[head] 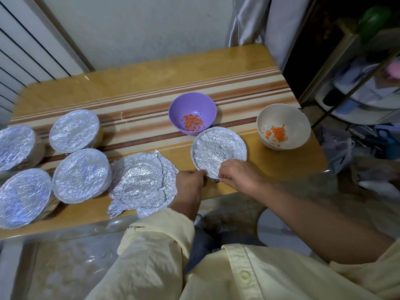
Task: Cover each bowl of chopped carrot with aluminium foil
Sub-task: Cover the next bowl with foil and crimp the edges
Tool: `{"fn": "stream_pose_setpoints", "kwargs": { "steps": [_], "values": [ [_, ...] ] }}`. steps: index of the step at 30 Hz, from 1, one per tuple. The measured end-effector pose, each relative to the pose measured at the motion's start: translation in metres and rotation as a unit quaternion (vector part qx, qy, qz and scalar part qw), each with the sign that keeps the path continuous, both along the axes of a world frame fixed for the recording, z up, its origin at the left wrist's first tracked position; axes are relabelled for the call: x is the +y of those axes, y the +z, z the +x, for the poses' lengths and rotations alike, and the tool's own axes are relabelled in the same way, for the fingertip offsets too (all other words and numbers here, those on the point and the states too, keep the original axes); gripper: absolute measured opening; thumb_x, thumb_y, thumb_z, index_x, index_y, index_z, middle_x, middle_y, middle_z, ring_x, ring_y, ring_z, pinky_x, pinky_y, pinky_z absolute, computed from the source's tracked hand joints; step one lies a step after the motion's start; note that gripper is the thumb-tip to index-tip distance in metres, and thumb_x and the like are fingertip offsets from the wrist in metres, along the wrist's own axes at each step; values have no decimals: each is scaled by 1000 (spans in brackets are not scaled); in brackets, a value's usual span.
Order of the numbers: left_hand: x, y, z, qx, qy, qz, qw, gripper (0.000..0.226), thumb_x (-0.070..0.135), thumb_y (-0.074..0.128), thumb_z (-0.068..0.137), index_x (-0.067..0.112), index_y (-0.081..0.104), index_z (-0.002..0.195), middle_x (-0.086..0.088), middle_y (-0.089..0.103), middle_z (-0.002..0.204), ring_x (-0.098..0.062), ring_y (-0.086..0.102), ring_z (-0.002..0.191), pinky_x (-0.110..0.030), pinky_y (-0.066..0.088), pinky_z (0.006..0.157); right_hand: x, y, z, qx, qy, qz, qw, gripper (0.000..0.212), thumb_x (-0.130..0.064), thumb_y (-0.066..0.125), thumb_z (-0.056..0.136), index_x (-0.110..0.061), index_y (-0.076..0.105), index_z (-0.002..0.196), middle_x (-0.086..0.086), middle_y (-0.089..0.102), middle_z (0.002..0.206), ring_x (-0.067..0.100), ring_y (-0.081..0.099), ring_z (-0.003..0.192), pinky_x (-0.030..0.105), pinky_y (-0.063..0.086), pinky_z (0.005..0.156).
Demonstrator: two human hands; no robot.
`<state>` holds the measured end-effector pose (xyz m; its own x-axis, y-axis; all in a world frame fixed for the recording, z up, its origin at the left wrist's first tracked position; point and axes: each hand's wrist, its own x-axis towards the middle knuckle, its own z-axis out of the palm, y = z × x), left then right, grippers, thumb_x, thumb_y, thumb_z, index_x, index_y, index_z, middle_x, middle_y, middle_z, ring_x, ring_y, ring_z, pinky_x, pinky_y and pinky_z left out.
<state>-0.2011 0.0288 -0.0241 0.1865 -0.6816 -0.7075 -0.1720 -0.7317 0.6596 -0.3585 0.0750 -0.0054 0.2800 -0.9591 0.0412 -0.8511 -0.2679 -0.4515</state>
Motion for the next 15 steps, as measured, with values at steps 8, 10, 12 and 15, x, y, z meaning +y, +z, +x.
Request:
{"fn": "stream_pose_setpoints", "kwargs": {
  "steps": [8, 10, 12, 15],
  "values": [
    [11, 21, -3, 46, 20, 34, 998, 31, 20, 85, 77, 1, 65, 62, -18, 65, 68, -27, 59, 60, -40, 58, 66, -1, 1, 3, -6, -14, 2, 1000, 16, -6, 81, 67, -12, 67, 69, 0, 62, 69, 23, 61, 67, 26, 37, 61],
    [15, 18, -7, 70, 26, 45, 996, 25, 13, 82, 80, -3, 66, 69, -20, 67, 75, -25, 59, 57, -31, 55, 55, -1, 0, 4, -6, -15, 6, 1000, 14, -6, 81, 68, -11, 68, 70, 1, 62, 70, 23, 61, 68, 26, 38, 61],
    [15, 14, -12, 74, 30, 42, 996, 23, 6, 78, 82, -2, 63, 66, -21, 66, 76, -24, 58, 54, -28, 55, 50, -1, 1, 5, -8, -17, 13, 1000, 12, -6, 79, 70, -10, 68, 71, 2, 62, 72, 24, 61, 70, 27, 39, 62],
    [11, 13, -14, 71, 30, 36, 996, 27, 5, 76, 84, -1, 62, 63, -19, 65, 70, -25, 59, 55, -31, 57, 52, -2, 2, 6, -3, -30, 20, 999, 9, -8, 77, 73, -10, 68, 73, 2, 63, 75, 25, 61, 74, 30, 42, 63]
  ]
}}
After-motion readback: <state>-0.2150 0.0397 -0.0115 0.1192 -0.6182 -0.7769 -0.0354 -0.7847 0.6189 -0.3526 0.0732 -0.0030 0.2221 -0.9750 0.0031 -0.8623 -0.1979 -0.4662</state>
